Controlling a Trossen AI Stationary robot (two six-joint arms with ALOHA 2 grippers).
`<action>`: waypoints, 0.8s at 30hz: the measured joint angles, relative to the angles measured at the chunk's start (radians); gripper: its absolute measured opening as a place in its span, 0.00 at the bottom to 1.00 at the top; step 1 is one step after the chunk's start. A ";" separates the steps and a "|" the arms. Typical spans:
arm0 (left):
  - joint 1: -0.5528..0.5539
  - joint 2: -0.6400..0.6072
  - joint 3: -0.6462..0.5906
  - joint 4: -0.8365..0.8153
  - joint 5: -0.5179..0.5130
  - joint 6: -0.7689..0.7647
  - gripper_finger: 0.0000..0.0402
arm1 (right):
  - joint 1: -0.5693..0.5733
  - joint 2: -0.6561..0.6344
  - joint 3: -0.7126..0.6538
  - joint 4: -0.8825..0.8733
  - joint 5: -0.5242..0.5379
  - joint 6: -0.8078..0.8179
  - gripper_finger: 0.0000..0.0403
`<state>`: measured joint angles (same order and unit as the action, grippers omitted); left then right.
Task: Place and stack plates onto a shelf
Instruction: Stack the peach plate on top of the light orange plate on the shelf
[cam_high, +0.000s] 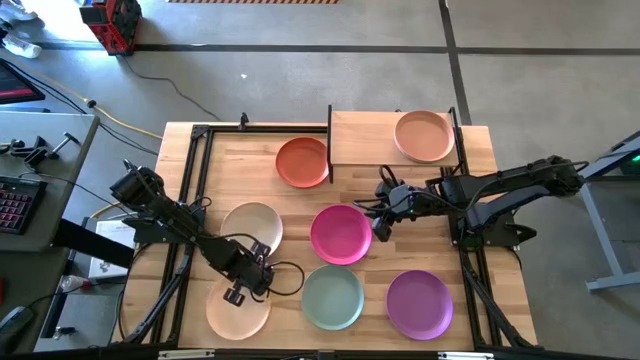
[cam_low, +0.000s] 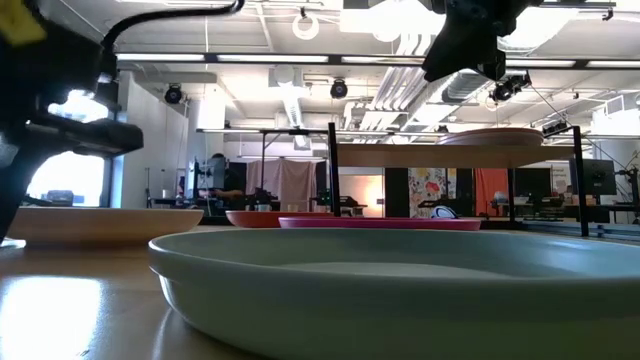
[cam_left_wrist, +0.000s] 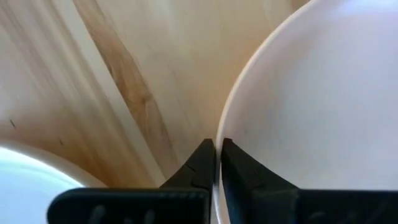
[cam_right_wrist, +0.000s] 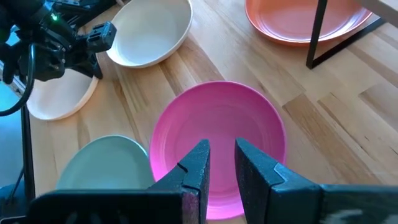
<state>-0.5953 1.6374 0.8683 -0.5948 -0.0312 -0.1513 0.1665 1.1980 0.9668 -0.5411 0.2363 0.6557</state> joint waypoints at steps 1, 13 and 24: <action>0.000 0.000 0.015 -0.004 -0.003 0.002 0.01 | 0.000 0.000 0.000 0.000 0.000 -0.002 0.14; 0.056 -0.001 0.228 -0.246 -0.254 0.075 0.00 | 0.000 0.000 0.000 0.000 -0.001 -0.003 0.14; 0.155 -0.002 0.351 -0.283 -0.403 0.130 0.00 | 0.000 0.000 0.000 0.000 0.008 -0.036 0.14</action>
<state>-0.4406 1.6356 1.2197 -0.8777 -0.4344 -0.0211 0.1665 1.1980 0.9668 -0.5407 0.2440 0.6201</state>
